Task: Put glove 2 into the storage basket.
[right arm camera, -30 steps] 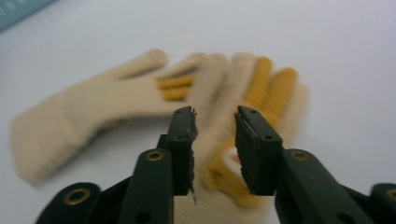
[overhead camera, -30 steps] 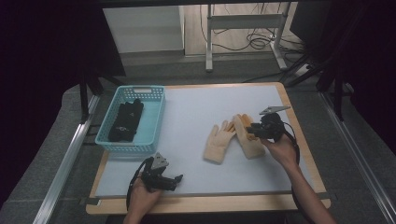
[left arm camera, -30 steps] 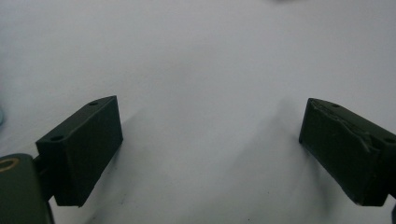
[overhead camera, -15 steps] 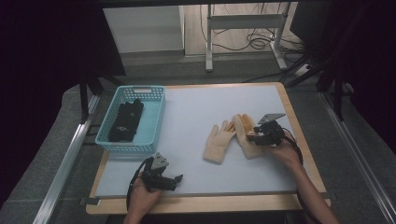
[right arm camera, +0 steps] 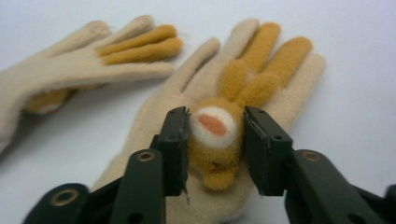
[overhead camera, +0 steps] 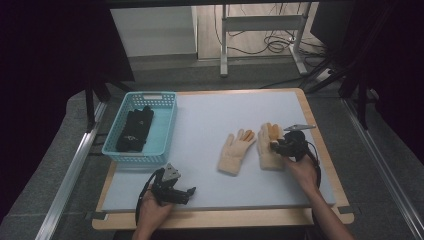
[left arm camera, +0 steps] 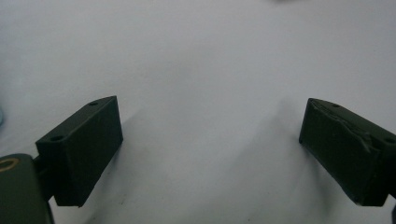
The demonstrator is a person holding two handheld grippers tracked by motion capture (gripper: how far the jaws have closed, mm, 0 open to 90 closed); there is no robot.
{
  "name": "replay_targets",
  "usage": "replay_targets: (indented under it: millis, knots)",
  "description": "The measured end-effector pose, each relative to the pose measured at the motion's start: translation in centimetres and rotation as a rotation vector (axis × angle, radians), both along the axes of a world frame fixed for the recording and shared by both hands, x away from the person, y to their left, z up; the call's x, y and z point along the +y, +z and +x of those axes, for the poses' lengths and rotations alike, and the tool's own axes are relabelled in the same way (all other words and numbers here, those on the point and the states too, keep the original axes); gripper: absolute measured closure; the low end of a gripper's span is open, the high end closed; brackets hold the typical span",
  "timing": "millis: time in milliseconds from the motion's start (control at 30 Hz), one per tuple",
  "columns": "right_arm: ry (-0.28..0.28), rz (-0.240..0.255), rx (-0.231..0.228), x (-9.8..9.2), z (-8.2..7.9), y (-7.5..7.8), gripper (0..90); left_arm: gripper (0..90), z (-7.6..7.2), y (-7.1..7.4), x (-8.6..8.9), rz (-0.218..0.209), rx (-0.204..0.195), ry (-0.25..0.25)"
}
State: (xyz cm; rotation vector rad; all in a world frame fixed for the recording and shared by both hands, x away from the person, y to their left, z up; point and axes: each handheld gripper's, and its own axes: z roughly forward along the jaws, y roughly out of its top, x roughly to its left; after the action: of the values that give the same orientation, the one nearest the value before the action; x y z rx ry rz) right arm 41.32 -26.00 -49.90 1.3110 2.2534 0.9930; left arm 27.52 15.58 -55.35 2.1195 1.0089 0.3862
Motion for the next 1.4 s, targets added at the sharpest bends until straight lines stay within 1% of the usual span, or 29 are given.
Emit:
replay_targets:
  millis: [33,67,100,133,167,200,233,267,333,367,400,433,467,500,633,667,700,767,800,833,867,900,967,1033,1133,1233,1333,1367,1400]
  knots:
    - [0.029,-0.010,-0.012,0.2,-0.4,0.3,53.2,6.5,0.0,0.0,0.0,0.000,0.000,0.000]
    - [0.029,-0.010,-0.012,0.2,-0.4,0.3,53.2,6.5,0.0,0.0,0.0,0.000,0.000,0.000]
    - [0.050,-0.008,-0.020,0.1,-0.3,0.6,52.5,6.5,0.0,0.0,0.0,0.000,0.000,0.001]
    - [0.092,-0.038,-0.020,-0.3,0.1,1.1,50.2,6.6,0.0,0.0,0.0,0.000,0.000,0.001]
    - [0.123,-0.052,-0.024,-0.5,0.4,1.4,50.2,6.5,0.0,0.0,0.0,0.001,0.001,0.000]
    - [0.168,-0.063,-0.027,-0.9,0.7,1.6,50.0,6.6,0.0,0.0,0.0,0.002,0.000,-0.001]
    - [0.168,-0.063,-0.027,-0.9,0.7,1.6,50.0,6.5,0.0,0.0,0.0,0.002,0.000,-0.001]
    - [0.244,-0.102,-0.019,-1.3,1.3,1.6,46.0,6.5,0.0,0.0,0.0,0.001,0.000,-0.001]
    - [0.293,-0.132,-0.027,-1.6,1.5,1.4,43.6,6.5,0.0,0.0,0.0,0.001,0.000,-0.001]
    - [0.293,-0.132,-0.027,-1.6,1.5,1.4,43.6,6.5,0.0,0.0,0.0,0.001,0.000,-0.001]
    - [0.356,-0.136,-0.025,-1.7,1.7,1.0,42.6,6.5,0.0,0.0,0.0,0.001,0.000,-0.001]
    - [0.376,-0.139,-0.024,-1.7,1.8,0.8,42.5,6.6,0.0,0.0,0.0,0.001,0.001,-0.001]
    - [0.376,-0.139,-0.024,-1.7,1.8,0.8,42.5,6.6,0.0,0.0,0.0,0.001,0.000,-0.001]
    - [0.416,-0.165,-0.034,-1.5,1.9,0.4,42.3,6.5,0.0,0.0,0.0,0.001,0.000,-0.001]
    - [0.475,-0.219,-0.028,-0.6,2.2,-0.6,44.4,6.5,0.0,0.0,0.0,0.001,-0.001,-0.001]
    - [0.479,-0.232,-0.032,-0.5,2.3,-0.8,47.9,6.5,0.0,0.0,0.0,0.001,-0.001,-0.001]
    - [0.469,-0.228,-0.030,-0.4,2.3,-0.9,51.1,6.5,0.0,0.0,0.0,0.001,-0.001,-0.001]
    - [0.442,-0.197,-0.004,-0.6,2.4,-0.7,55.6,6.5,0.0,0.0,0.0,0.001,0.000,-0.001]
    - [0.442,-0.197,-0.004,-0.6,2.4,-0.7,55.6,6.5,0.0,0.0,0.0,0.001,0.000,-0.001]
    - [0.400,-0.163,0.020,-0.8,2.3,-0.6,58.0,6.6,0.0,0.0,0.0,0.001,0.000,-0.001]
    - [0.400,-0.163,0.020,-0.8,2.3,-0.6,58.0,6.5,0.0,0.0,0.0,0.001,0.000,-0.001]
    - [0.375,-0.124,0.033,-1.0,2.0,-0.3,58.6,6.5,0.0,0.0,0.0,0.001,0.000,-0.001]
    - [0.353,-0.086,0.024,-1.3,1.6,0.2,58.7,6.5,0.0,0.0,0.0,0.001,0.000,-0.001]
    - [0.344,-0.055,0.015,-1.3,1.2,0.9,58.7,6.5,0.0,0.0,0.0,0.002,0.001,-0.001]
    - [0.343,-0.033,-0.010,-1.1,0.6,2.2,58.7,6.5,0.0,0.0,0.0,0.002,0.002,-0.001]
    - [0.356,0.008,-0.025,-0.8,0.0,3.5,58.7,6.5,0.0,0.0,0.0,0.002,0.001,-0.001]
    - [0.360,0.051,-0.039,0.0,-0.7,5.1,58.7,6.5,0.0,0.0,0.0,0.002,0.000,-0.001]
    - [0.360,0.051,-0.039,0.0,-0.7,5.1,58.7,6.5,0.0,0.0,0.0,0.002,0.000,-0.001]
    - [0.361,0.065,-0.042,0.8,-1.1,6.0,58.6,6.5,0.0,0.0,0.0,0.001,0.000,-0.001]
